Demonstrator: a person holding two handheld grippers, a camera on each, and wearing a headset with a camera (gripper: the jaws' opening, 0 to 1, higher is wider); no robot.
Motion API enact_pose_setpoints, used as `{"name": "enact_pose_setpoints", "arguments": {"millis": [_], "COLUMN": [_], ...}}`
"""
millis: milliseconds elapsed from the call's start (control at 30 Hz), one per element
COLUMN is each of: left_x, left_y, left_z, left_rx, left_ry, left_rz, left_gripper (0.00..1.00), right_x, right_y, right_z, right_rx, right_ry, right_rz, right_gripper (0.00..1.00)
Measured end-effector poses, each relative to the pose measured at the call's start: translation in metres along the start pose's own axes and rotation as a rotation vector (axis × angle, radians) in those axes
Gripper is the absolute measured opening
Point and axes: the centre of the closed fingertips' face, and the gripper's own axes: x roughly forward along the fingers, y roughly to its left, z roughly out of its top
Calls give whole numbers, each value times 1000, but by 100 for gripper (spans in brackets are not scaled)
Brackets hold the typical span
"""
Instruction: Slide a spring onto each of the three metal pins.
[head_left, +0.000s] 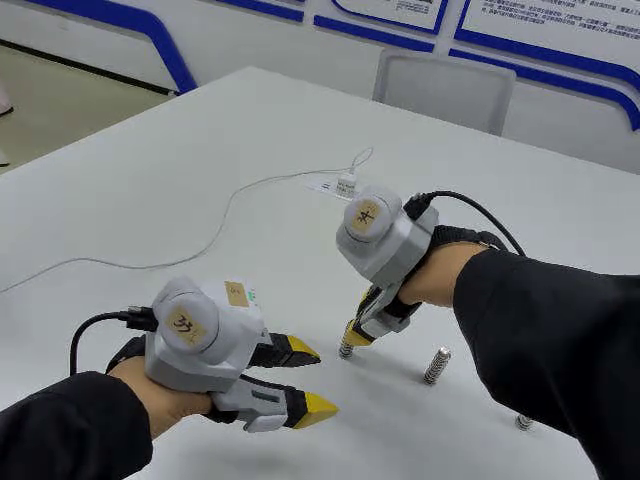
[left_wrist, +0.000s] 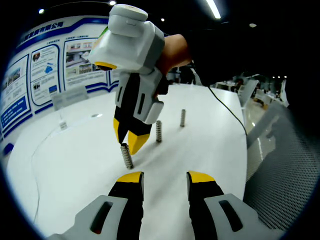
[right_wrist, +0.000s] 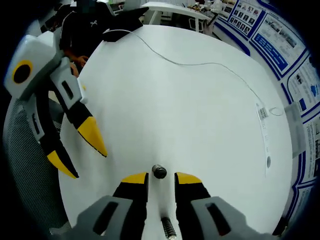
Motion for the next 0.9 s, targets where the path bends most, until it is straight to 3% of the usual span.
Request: {"name": "enact_pose_setpoints", "arguments": {"millis": [400,633,900], "left_x": [0,0,1], "left_y": [0,0,-4], "left_z": [-2,-3,-4], "left_rx": [18,31,41], "left_ry": [19,30,39], "left_rz": [4,5,-7], "left_gripper": [35,35,36], "right_x": [-31,-58,-79], "right_y": [2,8,16], "right_z": [-10,-16,-38], "right_rx": [0,27,75], "right_ry": [-56,-124,-170], "right_rz": [-52,-86,-122], "right_gripper": [27,28,30]}}
